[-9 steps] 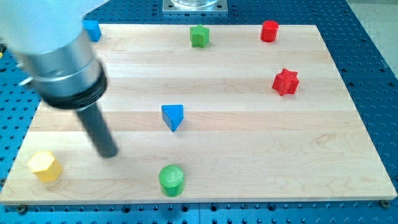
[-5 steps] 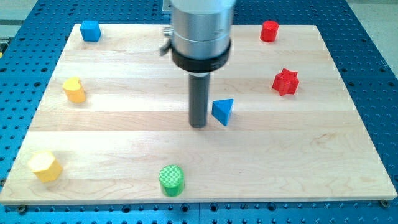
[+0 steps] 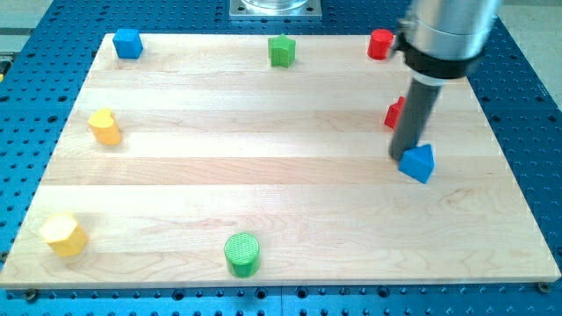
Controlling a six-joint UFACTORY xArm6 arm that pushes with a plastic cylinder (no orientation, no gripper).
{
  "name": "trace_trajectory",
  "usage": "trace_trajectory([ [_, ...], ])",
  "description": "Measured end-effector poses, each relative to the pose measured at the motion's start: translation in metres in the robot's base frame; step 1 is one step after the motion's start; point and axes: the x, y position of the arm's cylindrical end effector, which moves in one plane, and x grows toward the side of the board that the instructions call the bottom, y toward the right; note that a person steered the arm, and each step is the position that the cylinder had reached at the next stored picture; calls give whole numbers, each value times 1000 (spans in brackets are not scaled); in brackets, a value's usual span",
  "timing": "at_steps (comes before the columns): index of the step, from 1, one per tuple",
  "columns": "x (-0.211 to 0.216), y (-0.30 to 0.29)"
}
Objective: Push the triangle to the bottom right of the board
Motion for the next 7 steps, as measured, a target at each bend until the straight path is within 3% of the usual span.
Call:
trace_trajectory([
  [2, 81, 25],
  [3, 88, 22],
  [4, 104, -41],
  [5, 153, -133],
  [7, 157, -213],
])
